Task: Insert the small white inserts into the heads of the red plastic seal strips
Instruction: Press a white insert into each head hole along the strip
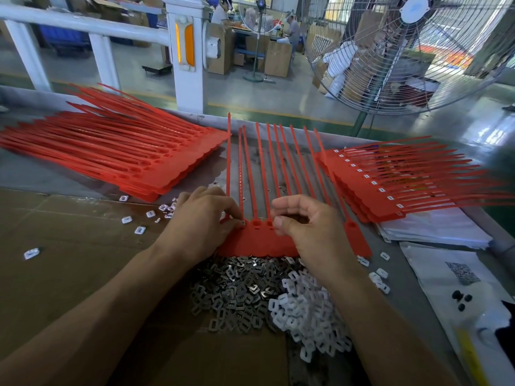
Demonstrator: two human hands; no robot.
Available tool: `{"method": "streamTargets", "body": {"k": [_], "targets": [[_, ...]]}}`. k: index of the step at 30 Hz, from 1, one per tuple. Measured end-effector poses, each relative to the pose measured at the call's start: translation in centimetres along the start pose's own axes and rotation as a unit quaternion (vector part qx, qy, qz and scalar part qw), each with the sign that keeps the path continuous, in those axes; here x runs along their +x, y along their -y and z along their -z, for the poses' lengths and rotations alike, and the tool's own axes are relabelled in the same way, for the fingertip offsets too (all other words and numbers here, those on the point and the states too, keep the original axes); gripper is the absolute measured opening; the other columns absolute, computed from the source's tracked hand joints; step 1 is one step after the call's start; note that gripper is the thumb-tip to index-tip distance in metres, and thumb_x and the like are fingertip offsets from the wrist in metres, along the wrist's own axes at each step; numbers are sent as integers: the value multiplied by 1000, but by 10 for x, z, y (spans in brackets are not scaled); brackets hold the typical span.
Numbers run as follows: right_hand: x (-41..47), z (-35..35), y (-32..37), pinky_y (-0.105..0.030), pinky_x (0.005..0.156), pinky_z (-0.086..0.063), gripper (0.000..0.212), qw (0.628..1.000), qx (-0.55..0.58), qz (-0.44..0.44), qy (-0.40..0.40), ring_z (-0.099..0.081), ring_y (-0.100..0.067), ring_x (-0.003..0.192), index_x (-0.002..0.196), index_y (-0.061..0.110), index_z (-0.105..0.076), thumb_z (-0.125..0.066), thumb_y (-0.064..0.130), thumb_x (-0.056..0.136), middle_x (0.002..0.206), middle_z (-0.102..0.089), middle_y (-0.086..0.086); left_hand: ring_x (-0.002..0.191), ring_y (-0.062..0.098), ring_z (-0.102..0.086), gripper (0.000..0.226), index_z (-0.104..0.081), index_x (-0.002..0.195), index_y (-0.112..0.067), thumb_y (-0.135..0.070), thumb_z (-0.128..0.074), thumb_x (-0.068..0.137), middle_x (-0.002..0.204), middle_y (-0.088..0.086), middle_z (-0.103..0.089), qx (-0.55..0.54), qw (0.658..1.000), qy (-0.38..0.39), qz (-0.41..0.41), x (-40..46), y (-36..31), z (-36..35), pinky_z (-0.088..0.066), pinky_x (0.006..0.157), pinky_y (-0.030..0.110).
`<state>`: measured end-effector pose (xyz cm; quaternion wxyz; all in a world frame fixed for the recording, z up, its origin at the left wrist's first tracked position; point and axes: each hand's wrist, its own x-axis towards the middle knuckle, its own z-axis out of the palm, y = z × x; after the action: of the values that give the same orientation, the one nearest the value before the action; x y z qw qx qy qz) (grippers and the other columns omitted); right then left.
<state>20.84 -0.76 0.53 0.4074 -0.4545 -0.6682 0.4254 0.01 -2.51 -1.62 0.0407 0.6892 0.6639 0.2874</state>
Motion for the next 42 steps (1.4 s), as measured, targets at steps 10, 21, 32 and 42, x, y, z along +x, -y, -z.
{"method": "streamTargets", "body": {"k": [10, 21, 32, 42], "targets": [[1, -1, -1, -17, 72, -57, 23, 1000, -1, -5, -10, -74, -8, 82, 104, 19, -75, -68, -1, 95, 92, -76, 4, 106, 12, -50, 9, -75, 96, -38, -41, -71, 88, 102, -16, -63, 58, 997, -6, -59, -2, -2, 3, -30, 95, 34], [2, -1, -4, -19, 73, -59, 26, 1000, 11, 1, -13, -75, -9, 85, 100, 20, -76, -66, -4, 95, 91, -76, 8, 104, 11, -49, 22, -73, 104, -41, -31, -56, 93, 104, -18, -61, 111, 987, 0, -118, -6, -6, 14, -31, 92, 34], [2, -3, -3, -25, 76, -62, 30, 999, 45, -13, -14, -76, -13, 85, 102, 19, -74, -67, -8, 93, 90, -75, 10, 90, 4, -55, 10, -72, 97, -34, -29, -72, 88, 90, -18, -62, -45, 991, -63, -106, -9, -16, 6, -40, 84, 34], [-2, -5, 0, -33, 85, -63, 25, 998, 58, -21, 11, -74, -10, 94, 108, 21, -74, -70, 1, 94, 96, -76, 9, 85, 3, -56, 20, -71, 95, -29, -31, -84, 79, 91, -16, -63, -127, 978, -47, -158, -10, -26, 1, -39, 82, 17]]}}
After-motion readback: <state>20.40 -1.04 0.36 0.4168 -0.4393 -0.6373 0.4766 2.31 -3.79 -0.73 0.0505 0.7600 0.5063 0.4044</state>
